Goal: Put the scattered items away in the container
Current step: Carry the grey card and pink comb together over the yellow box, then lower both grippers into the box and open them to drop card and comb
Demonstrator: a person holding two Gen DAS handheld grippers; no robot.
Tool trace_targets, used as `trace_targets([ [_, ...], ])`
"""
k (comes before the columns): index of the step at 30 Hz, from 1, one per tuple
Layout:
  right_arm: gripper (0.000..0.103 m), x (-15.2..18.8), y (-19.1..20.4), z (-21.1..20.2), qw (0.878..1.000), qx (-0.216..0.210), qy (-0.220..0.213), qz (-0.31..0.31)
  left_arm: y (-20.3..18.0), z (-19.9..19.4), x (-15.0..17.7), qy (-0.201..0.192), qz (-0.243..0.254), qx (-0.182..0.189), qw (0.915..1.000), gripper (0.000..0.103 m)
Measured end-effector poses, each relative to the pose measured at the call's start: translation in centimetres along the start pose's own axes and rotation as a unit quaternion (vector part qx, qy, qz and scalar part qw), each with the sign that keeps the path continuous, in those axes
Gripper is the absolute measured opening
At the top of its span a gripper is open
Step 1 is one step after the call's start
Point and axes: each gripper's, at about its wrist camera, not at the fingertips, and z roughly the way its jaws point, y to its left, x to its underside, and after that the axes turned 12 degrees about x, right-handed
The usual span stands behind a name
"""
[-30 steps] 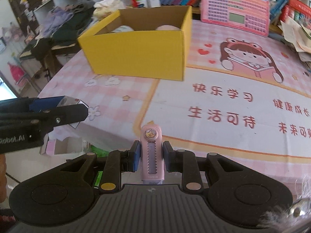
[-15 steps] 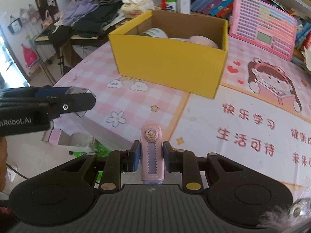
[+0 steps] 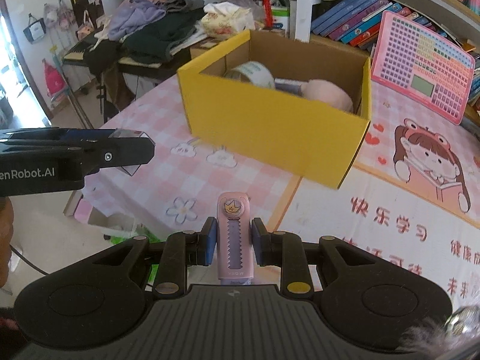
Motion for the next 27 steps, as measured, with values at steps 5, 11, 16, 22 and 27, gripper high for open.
trace_targets([
  [5, 0.023, -2.7, -1.5, 0.2, 1.000, -0.001, -0.027, 0.011, 0.1, 1.2, -2.3, -0.010, 0.018, -0.003, 0.9998, 0.053],
  [11, 0.023, -7.0, -3.4, 0.4, 0.998, 0.003, -0.067, 0.011, 0.5, 3.9, -5.8, -0.022, 0.039, -0.004, 0.9990, 0.053],
  [16, 0.023, -10.2, -5.2, 1.9, 0.996, 0.015, -0.084, 0.006, 0.7, 6.7, -8.1, -0.016, 0.056, -0.009, 0.9983, 0.053],
  [22, 0.023, -12.6, -6.7, 5.2, 0.997, 0.018, -0.075, -0.002, 1.2, 10.2, -10.2, 0.002, 0.068, -0.014, 0.9976, 0.053],
  [27, 0.023, -14.5, -7.3, 8.6, 0.998, 0.011, -0.061, -0.019, 1.6, 13.3, -10.9, 0.033, 0.075, -0.015, 0.9965, 0.053],
])
